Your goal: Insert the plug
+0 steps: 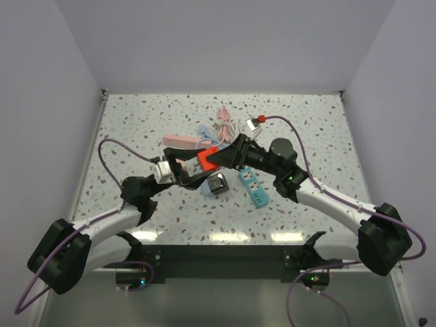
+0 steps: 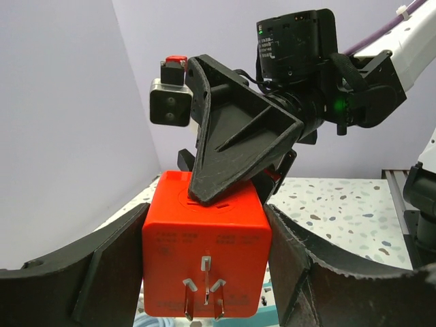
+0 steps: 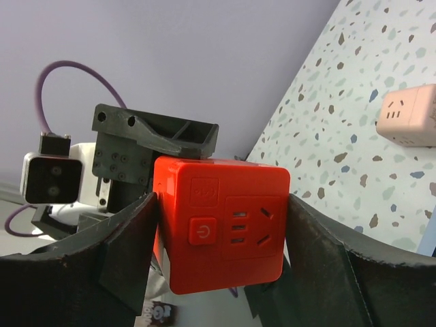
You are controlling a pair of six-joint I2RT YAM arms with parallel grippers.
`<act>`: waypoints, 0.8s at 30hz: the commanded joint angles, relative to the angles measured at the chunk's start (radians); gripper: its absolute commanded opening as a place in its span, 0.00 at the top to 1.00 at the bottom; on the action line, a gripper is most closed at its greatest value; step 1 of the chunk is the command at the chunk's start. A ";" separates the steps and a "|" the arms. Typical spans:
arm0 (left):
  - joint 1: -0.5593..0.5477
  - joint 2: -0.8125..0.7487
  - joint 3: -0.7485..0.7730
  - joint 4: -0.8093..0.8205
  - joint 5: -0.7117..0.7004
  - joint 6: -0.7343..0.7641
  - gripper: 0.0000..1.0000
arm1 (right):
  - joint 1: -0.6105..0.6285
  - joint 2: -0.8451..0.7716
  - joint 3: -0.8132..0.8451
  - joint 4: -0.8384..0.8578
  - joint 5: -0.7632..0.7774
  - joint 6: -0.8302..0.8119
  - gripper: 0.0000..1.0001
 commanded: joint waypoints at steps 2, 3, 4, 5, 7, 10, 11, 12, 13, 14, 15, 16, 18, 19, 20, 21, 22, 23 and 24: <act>-0.006 0.024 0.037 0.341 -0.037 0.063 1.00 | 0.025 -0.048 0.013 0.058 -0.093 0.015 0.47; -0.006 0.027 0.029 0.337 -0.037 0.072 1.00 | 0.023 -0.061 0.016 0.039 -0.087 0.000 0.50; -0.007 0.027 0.026 0.323 -0.039 0.075 1.00 | 0.023 -0.067 0.022 0.033 -0.087 -0.006 0.56; -0.007 0.028 0.025 0.312 -0.036 0.078 1.00 | 0.023 -0.071 0.026 0.028 -0.084 -0.009 0.59; -0.006 0.031 0.015 0.286 -0.031 0.087 1.00 | 0.023 -0.078 0.054 -0.019 -0.081 -0.046 0.60; -0.006 0.044 0.009 0.245 -0.025 0.104 1.00 | 0.023 -0.081 0.080 -0.070 -0.062 -0.089 0.59; -0.007 0.045 0.008 0.226 -0.027 0.112 1.00 | 0.023 -0.084 0.086 -0.090 -0.055 -0.104 0.59; -0.006 0.051 0.005 0.209 -0.027 0.129 1.00 | 0.023 -0.093 0.094 -0.122 -0.048 -0.132 0.58; -0.006 0.053 0.002 0.185 -0.033 0.138 1.00 | 0.023 -0.101 0.100 -0.137 -0.044 -0.144 0.57; -0.006 0.059 -0.003 0.180 -0.037 0.141 1.00 | 0.021 -0.105 0.100 -0.154 -0.023 -0.156 0.56; -0.006 0.065 -0.011 0.177 -0.042 0.150 1.00 | 0.021 -0.111 0.100 -0.169 -0.016 -0.172 0.55; -0.006 0.068 -0.012 0.163 -0.046 0.155 1.00 | 0.021 -0.117 0.103 -0.174 -0.009 -0.175 0.55; -0.007 0.083 -0.008 0.146 -0.047 0.164 1.00 | 0.021 -0.122 0.109 -0.182 0.005 -0.190 0.57; -0.006 0.088 -0.008 0.130 -0.039 0.166 1.00 | 0.021 -0.122 0.111 -0.180 0.005 -0.192 0.60; -0.007 0.096 -0.005 0.125 -0.034 0.166 1.00 | 0.021 -0.125 0.111 -0.180 0.008 -0.196 0.62; -0.007 0.108 -0.002 0.120 -0.025 0.166 1.00 | 0.021 -0.125 0.114 -0.206 0.030 -0.224 0.65; -0.006 0.113 0.001 0.099 -0.022 0.169 1.00 | 0.021 -0.125 0.128 -0.232 0.040 -0.245 0.68; -0.007 0.117 0.003 0.084 -0.019 0.173 1.00 | 0.021 -0.127 0.132 -0.255 0.056 -0.267 0.71; -0.007 0.125 0.012 0.067 -0.014 0.182 1.00 | 0.021 -0.127 0.137 -0.290 0.071 -0.306 0.73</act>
